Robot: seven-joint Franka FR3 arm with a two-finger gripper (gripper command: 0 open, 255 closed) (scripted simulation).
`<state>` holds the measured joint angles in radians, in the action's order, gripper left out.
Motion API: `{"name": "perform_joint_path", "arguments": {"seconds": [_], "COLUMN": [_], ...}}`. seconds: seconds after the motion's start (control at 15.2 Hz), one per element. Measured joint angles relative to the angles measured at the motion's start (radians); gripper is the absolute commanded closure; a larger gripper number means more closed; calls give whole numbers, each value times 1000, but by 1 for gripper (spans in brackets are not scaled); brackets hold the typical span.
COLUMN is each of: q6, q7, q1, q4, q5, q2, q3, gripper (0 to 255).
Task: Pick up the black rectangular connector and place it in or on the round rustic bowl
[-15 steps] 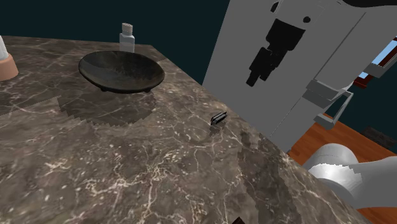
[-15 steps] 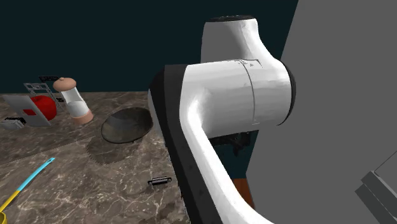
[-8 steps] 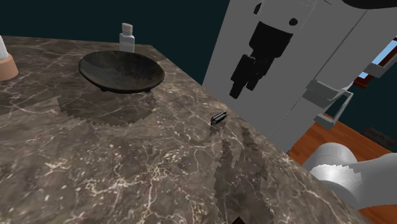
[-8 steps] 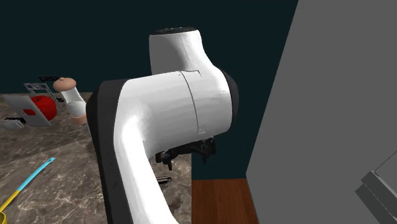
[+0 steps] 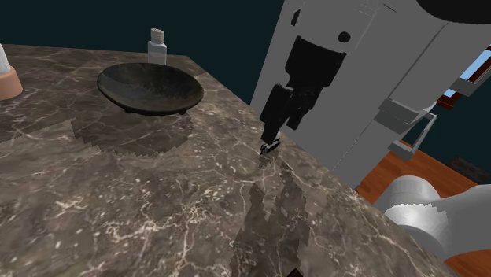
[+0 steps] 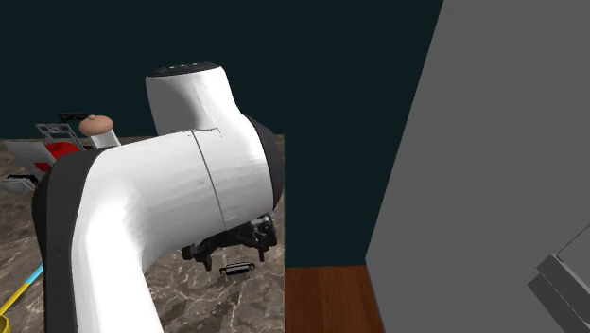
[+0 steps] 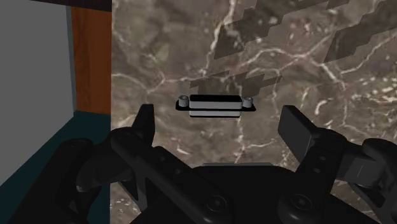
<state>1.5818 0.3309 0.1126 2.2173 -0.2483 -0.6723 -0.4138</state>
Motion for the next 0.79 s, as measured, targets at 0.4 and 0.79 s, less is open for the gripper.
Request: {"name": "perform_joint_path", "arguments": {"seconds": [0.4,0.79], "q6": [72,81], "q7": [0,-2], "q1": [7,8], "q4": [80,92], "q5": [-15,-17], "q2": [-8,-11], "q3": [-18,-18], "gripper": [0,0]}}
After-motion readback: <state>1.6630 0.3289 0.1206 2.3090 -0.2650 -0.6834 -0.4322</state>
